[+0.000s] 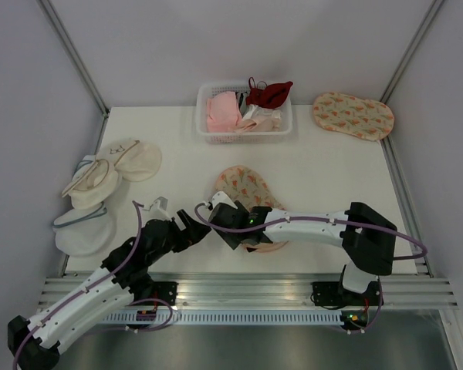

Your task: Unzip the laundry bag and remove the bra

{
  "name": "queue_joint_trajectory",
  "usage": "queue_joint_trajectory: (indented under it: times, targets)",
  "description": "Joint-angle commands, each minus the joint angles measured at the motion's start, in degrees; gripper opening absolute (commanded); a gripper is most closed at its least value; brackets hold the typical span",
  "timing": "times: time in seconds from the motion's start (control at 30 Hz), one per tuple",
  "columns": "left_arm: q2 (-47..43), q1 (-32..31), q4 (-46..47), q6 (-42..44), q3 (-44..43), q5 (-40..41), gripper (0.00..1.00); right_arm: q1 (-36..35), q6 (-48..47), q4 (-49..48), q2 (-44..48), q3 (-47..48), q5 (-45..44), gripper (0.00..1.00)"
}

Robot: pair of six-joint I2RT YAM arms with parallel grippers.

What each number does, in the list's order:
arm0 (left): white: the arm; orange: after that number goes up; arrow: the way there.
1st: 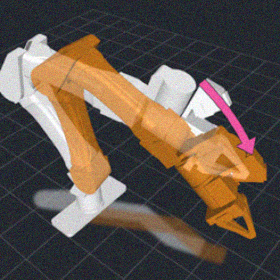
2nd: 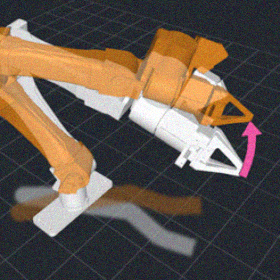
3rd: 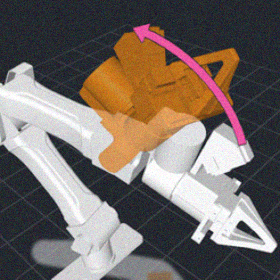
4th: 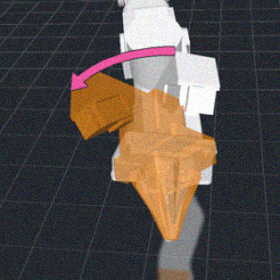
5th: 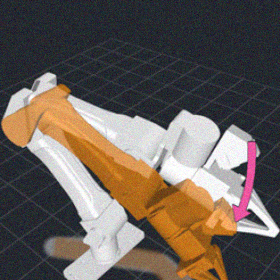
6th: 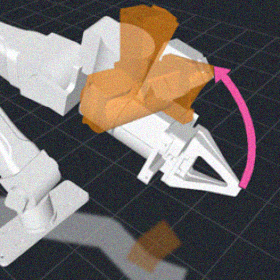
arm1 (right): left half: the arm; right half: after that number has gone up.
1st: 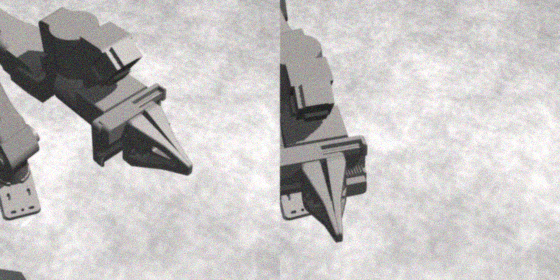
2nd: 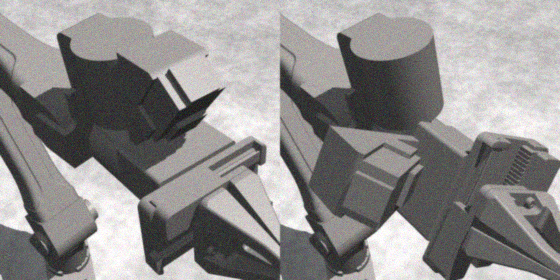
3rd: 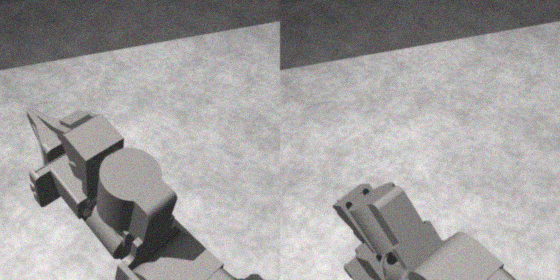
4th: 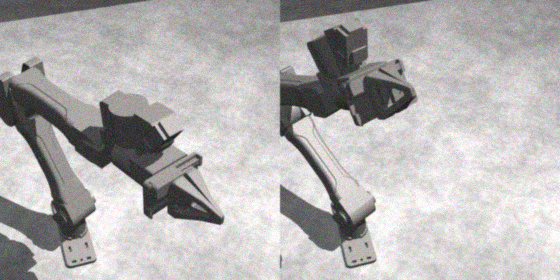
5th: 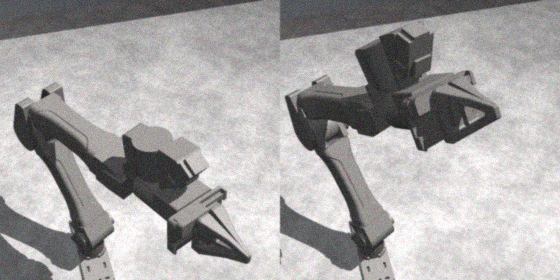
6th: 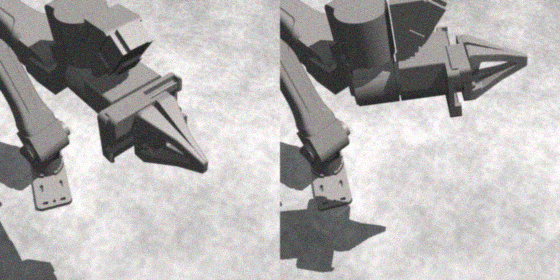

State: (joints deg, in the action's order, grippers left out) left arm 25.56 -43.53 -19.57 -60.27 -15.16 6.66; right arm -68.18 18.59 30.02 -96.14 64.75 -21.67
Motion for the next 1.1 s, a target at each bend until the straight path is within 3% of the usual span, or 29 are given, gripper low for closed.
queue_joint_trajectory:
  times: [0.0,0.23,0.37,0.43,0.47,0.57,0.9,1.07]
  targets:
    - [-2.88,-0.15,-3.71,-3.45,0.83,3.36,0.91,-0.55,-2.24,0.3,-2.38,1.69,-2.93,0.67]
    - [-4.29,-0.07,-5.12,-3.71,0.74,4.16,0.91,-0.99,-3.3,-0.05,-7.04,2.31,-4.52,0.52]
    - [-4.38,-0.15,-5.56,-3.63,0.74,4.07,0.92,-2.21,-3.47,0.13,-8.27,2.92,-4.34,0.52]
    - [-4.47,-0.15,-5.65,-3.71,0.83,4.15,0.92,-3.0,-3.21,-0.14,-8.63,2.66,-4.52,0.39]
    - [-4.55,-0.07,-5.56,-3.63,0.83,4.16,0.92,-3.1,-2.69,-0.05,-8.71,2.75,-5.22,0.21]
    - [-4.73,-0.07,-5.65,-3.63,0.92,3.98,0.92,-3.1,-2.51,0.13,-7.84,2.66,-5.57,0.04]
    - [-4.64,-0.07,-5.74,-3.36,1.18,3.28,0.92,-2.57,0.3,-0.84,6.02,1.61,-0.04,0.04]
    - [-4.47,-0.07,-5.65,-3.36,0.92,3.01,0.92,1.38,4.52,-1.98,15.69,-2.07,0.85,0.0]
